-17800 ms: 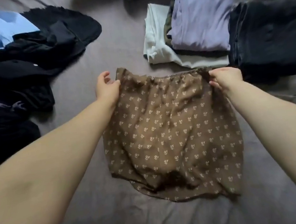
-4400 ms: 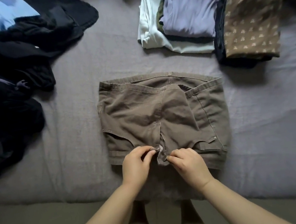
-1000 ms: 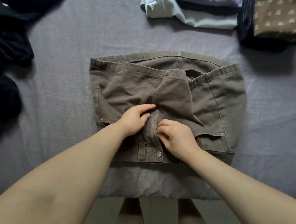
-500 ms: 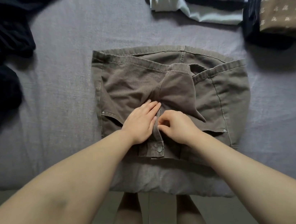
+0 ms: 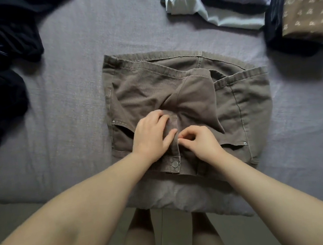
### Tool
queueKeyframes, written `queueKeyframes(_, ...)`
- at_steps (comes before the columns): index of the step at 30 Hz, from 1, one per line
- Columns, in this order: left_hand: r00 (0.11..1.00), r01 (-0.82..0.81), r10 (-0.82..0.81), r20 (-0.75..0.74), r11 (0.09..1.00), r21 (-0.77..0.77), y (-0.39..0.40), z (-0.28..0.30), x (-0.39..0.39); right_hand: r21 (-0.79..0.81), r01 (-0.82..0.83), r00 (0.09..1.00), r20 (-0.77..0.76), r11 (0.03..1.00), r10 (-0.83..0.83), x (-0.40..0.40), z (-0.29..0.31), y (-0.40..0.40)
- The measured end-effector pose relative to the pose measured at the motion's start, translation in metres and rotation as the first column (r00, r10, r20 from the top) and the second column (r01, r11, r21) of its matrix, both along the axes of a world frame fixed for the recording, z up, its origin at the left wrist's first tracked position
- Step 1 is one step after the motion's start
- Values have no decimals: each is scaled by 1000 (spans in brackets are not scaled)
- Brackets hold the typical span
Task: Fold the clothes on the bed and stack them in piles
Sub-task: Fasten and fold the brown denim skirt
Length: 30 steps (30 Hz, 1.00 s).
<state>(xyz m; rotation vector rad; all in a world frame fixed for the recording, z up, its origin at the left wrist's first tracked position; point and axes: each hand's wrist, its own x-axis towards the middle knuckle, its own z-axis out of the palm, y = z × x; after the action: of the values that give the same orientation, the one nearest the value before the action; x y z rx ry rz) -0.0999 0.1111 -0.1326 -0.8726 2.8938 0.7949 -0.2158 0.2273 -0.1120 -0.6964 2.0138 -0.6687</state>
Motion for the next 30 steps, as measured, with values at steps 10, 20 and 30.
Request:
queueKeyframes(10, 806, -508, 380, 454, 838, 199, 9, 15, -23, 78, 109, 992, 62, 991, -114, 17, -10, 2)
queueKeyframes(20, 880, -476, 402, 255, 759, 444, 21, 16, 17, 81, 51, 994, 97, 995, -59, 13, 0, 1)
queueKeyframes(30, 847, -532, 334, 414, 505, 680, 1, 20, -18, -85, 63, 998, -18, 994, -65, 7, 15, 4)
